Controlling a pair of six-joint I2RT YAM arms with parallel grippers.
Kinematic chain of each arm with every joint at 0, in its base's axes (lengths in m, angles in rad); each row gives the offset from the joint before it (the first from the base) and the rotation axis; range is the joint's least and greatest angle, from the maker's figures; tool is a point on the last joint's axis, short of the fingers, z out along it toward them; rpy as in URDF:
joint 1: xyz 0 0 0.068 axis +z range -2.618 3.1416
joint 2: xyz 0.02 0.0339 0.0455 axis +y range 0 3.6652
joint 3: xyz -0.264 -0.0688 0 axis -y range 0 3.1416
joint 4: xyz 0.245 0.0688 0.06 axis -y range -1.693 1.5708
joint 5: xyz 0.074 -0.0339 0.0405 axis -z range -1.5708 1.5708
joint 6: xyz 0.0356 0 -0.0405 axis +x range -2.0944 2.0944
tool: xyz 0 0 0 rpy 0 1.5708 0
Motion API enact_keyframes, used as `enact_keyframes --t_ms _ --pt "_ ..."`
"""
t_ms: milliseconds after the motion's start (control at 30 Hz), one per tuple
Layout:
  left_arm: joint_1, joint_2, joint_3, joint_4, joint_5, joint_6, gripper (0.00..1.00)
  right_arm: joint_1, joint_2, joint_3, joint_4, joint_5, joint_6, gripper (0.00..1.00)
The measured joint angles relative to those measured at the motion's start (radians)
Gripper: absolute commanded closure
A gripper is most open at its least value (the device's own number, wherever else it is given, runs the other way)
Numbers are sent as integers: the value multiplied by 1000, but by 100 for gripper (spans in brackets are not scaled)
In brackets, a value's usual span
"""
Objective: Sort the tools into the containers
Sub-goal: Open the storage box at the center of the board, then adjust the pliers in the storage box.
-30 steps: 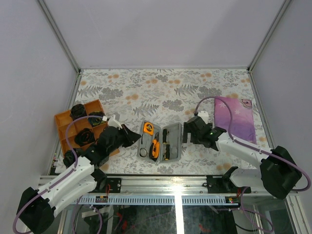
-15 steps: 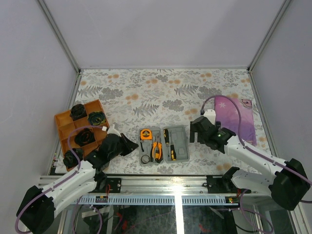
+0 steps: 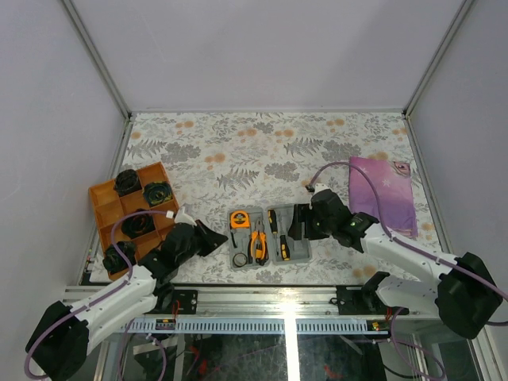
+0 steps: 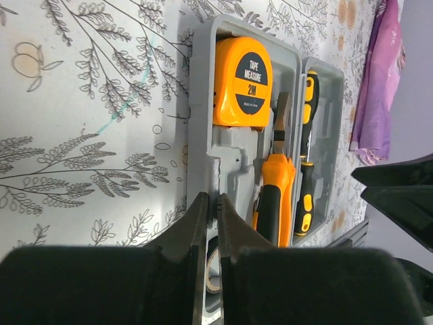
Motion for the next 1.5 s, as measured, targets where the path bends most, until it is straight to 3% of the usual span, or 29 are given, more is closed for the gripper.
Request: enact_keyframes --t_ms 233,567,1067,1500 --pt "-70 51 -8 70 -18 -44 98 35 73 -2 109 -94 74 42" --pt "-200 93 -8 121 -105 -113 99 219 219 78 102 -6 171 55" --pt "-222 108 -8 134 -136 -133 100 256 341 138 44 3 196 61" --pt "-228 111 -8 137 -140 -134 100 259 393 149 44 13 203 84"
